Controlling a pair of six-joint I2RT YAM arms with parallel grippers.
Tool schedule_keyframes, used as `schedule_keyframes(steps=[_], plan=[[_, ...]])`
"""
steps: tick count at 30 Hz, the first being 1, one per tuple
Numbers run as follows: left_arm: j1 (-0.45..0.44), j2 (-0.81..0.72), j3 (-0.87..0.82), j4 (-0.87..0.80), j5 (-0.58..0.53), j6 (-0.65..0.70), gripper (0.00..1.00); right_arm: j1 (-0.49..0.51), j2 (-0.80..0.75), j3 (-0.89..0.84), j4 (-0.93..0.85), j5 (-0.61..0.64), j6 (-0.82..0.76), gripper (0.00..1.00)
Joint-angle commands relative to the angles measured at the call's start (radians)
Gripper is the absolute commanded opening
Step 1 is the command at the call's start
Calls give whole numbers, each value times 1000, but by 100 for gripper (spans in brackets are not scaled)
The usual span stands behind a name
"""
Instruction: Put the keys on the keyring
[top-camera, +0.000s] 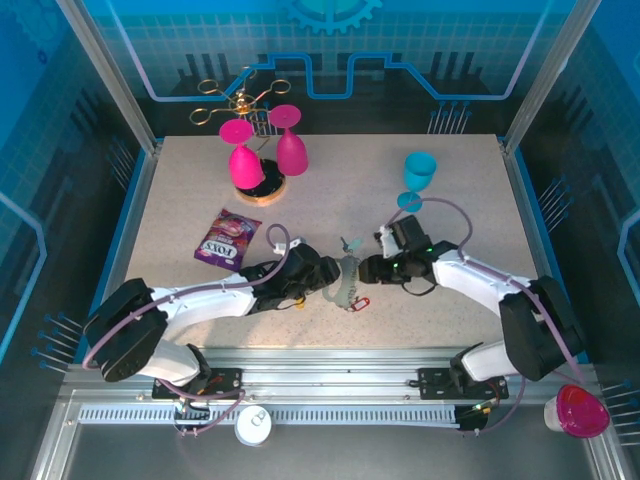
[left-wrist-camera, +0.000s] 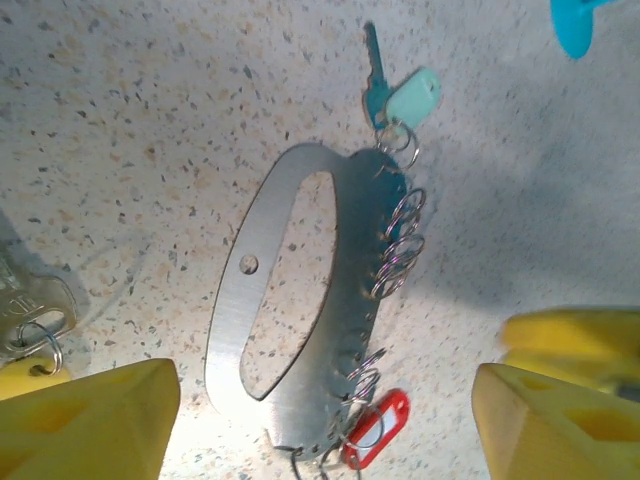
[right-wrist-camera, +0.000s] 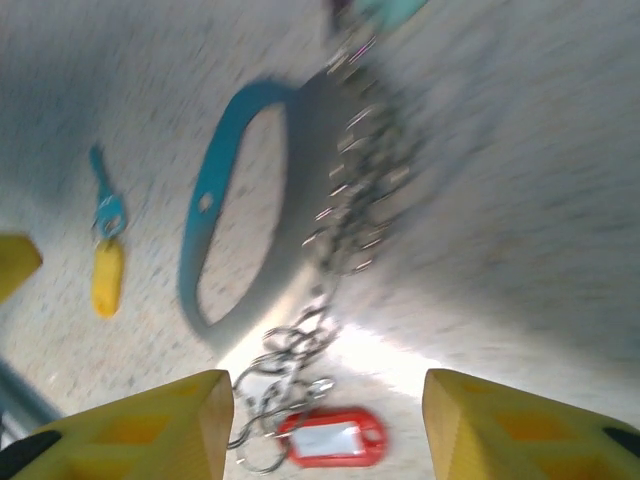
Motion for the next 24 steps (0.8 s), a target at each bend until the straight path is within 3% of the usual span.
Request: schedule_keyframes(steps=[1,4,10,17,24], plan=[[3,78,61,-14,110,57,76,-74,-60,24,-110,100,-66,53],[3,163,129,-14,161,113,75,-109,-101,11,-123,103,-79,53],[11,247,231,-56,189,181,56,-116,-131,-8,-142,109,-102,53],[-26,249,305,-274,136,376,49,-134,-190,-43,-137,109,-98,53],[-38,317,384,-409,187,520,39,-140,-212,-53,-133,88,-96,53]])
